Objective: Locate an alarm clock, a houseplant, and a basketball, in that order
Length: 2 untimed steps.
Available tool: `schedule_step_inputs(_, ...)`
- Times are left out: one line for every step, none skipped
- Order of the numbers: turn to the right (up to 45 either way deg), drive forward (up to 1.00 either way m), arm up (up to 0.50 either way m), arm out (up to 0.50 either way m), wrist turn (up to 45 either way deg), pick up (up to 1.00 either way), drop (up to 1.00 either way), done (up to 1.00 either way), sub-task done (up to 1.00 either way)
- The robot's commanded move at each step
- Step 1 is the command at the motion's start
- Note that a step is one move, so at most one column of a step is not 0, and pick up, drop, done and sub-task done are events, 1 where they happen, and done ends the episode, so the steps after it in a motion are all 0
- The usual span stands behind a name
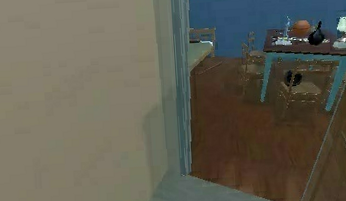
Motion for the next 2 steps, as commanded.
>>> schedule_step_inputs(30.0, 0.0, 0.0, 0.0, 0.0, 0.0, 0.0, 0.0, 0.0)
schedule_step_inputs(0.0, 1.0, 0.0, 0.0, 0.0, 0.0, 0.0, 0.0, 0.0)
